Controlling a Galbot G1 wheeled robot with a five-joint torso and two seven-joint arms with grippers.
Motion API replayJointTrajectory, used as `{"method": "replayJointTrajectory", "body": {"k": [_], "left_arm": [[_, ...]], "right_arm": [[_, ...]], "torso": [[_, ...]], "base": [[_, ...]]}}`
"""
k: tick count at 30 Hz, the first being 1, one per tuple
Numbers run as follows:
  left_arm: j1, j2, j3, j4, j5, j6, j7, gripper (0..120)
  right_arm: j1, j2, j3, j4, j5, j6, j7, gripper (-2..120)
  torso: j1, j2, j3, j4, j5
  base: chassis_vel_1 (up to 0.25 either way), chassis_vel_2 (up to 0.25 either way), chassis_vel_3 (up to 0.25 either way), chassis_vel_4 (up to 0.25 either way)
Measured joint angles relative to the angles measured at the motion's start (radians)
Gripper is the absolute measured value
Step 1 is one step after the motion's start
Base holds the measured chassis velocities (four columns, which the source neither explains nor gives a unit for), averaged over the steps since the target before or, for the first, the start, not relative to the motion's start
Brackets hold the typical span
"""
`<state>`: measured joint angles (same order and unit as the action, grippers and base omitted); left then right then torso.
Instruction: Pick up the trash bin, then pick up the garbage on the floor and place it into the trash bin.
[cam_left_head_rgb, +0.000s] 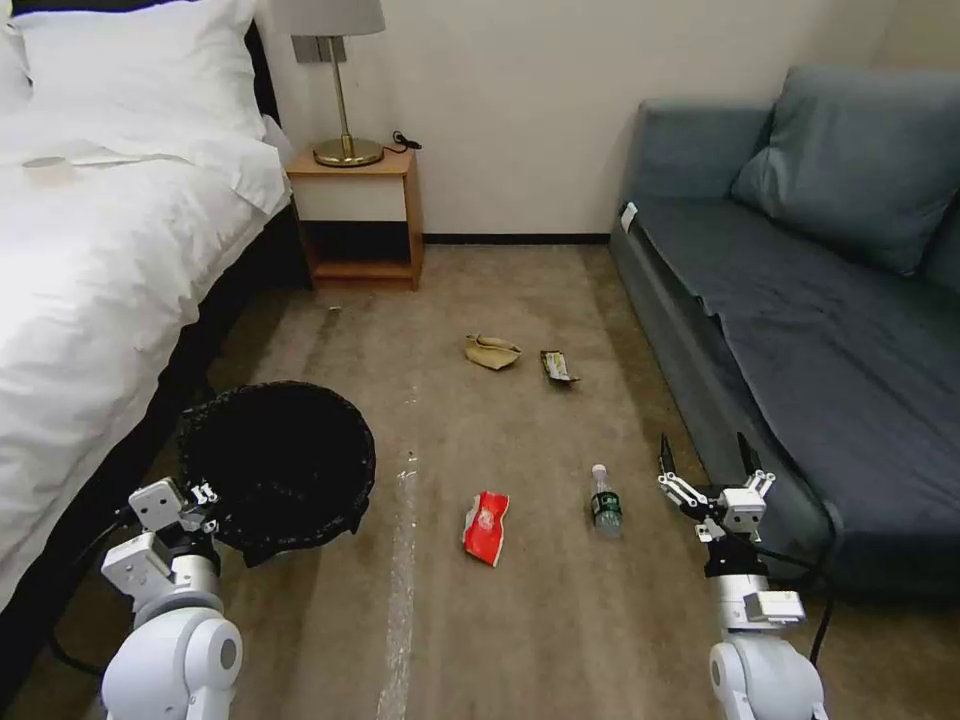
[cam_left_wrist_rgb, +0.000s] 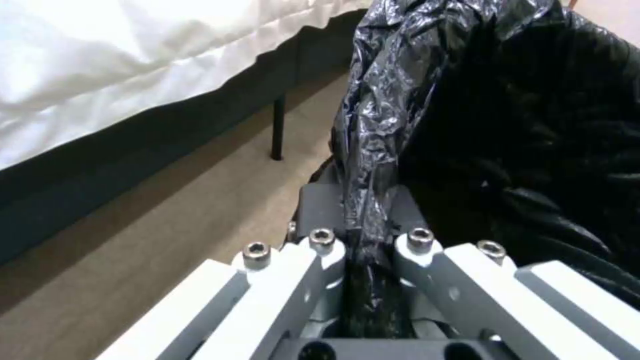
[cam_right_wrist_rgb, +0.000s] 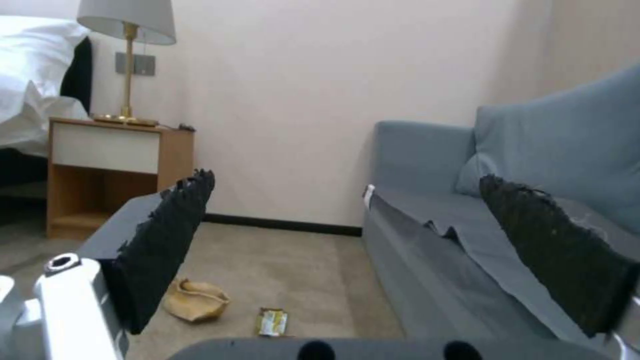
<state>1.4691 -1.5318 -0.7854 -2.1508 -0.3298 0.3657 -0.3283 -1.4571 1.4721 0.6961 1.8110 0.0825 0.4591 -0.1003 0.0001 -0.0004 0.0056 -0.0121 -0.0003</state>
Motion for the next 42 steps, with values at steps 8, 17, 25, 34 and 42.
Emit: {"method": "replayJointTrajectory", "body": {"k": [8,17,25,34,42], "left_arm": [[0.004,-0.001,-0.001,0.005,0.002,-0.004,0.0,3],[-0.004,-0.001,0.004,0.021,0.008,-0.005,0.001,3],[-0.021,0.003,0.028,0.054,0.023,-0.005,0.001,3],[-0.075,0.005,0.071,0.131,0.059,-0.005,0.002,3],[-0.097,-0.001,0.094,0.2,0.08,-0.021,0.003,3]], "right_arm": [[0.005,-0.004,0.002,-0.03,-0.007,0.03,-0.015,100],[0.016,-0.015,-0.019,-0.037,0.005,0.032,-0.034,100],[0.09,-0.054,-0.052,-0.137,0.004,0.023,0.003,100],[0.312,-0.128,-0.147,-0.414,0.068,-0.055,0.098,100],[0.379,-0.226,-0.259,-0.501,0.389,-0.369,0.083,100]], "torso": [[0.0,0.0,0.0,0.0001,0.0002],[0.0,0.0,0.0,0.0001,0.0001],[0.0,0.0,0.0,0.0003,0.0002],[0.0,0.0,0.0,0.0007,0.0002],[0.0,0.0,0.0,-0.0001,0.0002]], "base": [[-0.112,0.113,0.118,-0.111],[-0.037,0.04,0.031,-0.044],[0.0,0.0,0.0,0.0],[0.0,0.0,0.0,0.0],[0.0,0.0,0.0,0.0]]}}
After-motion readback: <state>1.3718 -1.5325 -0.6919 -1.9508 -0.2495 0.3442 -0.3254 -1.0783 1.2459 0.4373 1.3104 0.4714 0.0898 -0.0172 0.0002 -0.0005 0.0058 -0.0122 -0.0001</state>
